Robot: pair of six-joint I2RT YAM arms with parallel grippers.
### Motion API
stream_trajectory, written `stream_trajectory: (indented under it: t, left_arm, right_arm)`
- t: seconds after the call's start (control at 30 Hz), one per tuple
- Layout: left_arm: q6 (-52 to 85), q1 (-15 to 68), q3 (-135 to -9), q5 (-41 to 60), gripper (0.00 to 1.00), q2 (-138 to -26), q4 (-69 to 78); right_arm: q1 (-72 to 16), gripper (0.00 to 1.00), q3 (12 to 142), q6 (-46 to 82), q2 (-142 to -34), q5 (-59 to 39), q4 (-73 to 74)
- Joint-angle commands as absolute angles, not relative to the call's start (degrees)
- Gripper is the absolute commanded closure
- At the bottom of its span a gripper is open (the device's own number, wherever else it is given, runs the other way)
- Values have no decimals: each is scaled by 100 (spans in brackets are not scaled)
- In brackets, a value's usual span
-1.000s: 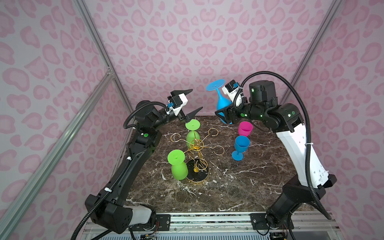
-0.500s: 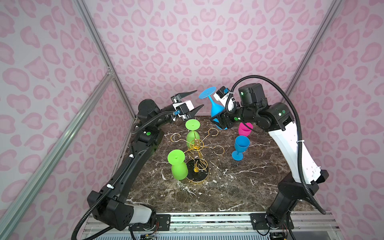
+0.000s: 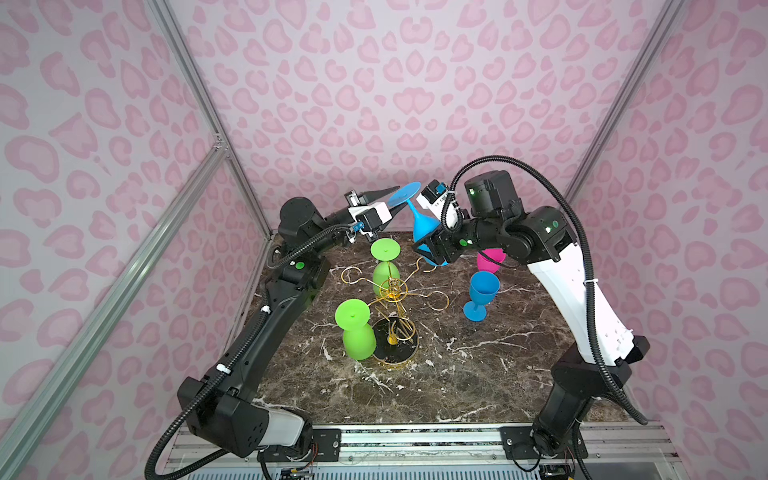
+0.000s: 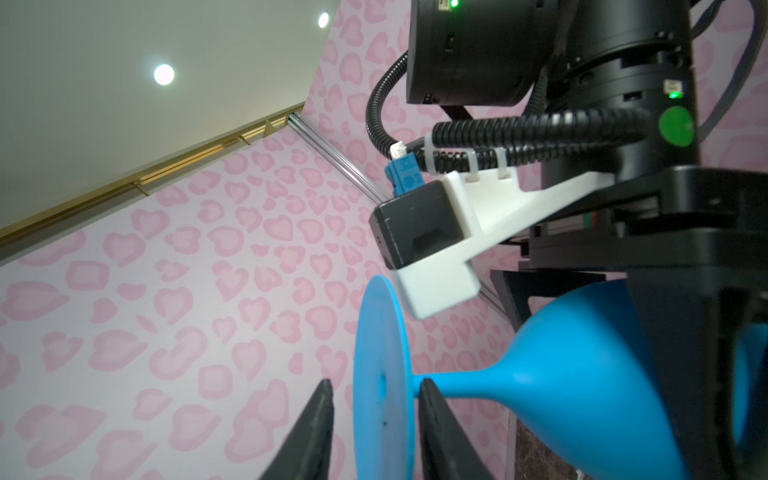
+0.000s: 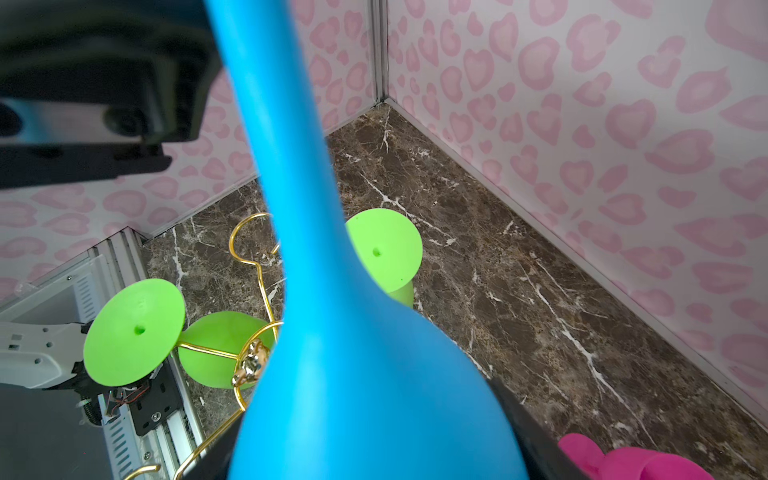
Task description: Take the wine glass off the wine glass rack
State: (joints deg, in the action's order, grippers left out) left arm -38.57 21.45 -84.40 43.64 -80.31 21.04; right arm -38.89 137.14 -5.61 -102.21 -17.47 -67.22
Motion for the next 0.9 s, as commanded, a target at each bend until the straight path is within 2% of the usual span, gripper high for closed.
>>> stream_trajectory:
  t: [0.0,0.17,0.3,0.33,0.4,0.53,0.8,0.87]
  left_arm:
    - [-3928,2145,-8484,4313,75,-8051,2221]
    - [-3902,2145,-8489,4223,79,-8068,2241]
    - [-3858,2145,-8541,4188,93,-8077,2250]
    - [-3858,2145,-8551,4139,97,-8081,2258]
    - [-3802,2145,-8582,3993,97,-8090,2267]
    - [-3754,2145,-8570,3784,97,-8058,2206]
    - [-3261,2114,-8587,3346,97,-8033,2250]
    - [-3083,2088,-8620,3281,97,-8037,2250]
  right_arm:
    - [-3903,65,13711,-519,-10266,-1882,-6580]
    - [-3902,65,13729,-432,-10283,-1964,-6513]
    - [-3915,64,13720,-369,-10301,-2101,-6481]
    - [-3911,61,13699,-356,-10293,-2141,-6463]
    - [-3911,55,13614,-312,-10229,-2200,-6363]
    - [-3907,33,13405,-195,-10020,-2259,-6083]
    - [-3736,2,12281,181,-9078,-2470,-4835]
    - [-3606,2,11919,356,-8809,-2672,-4421]
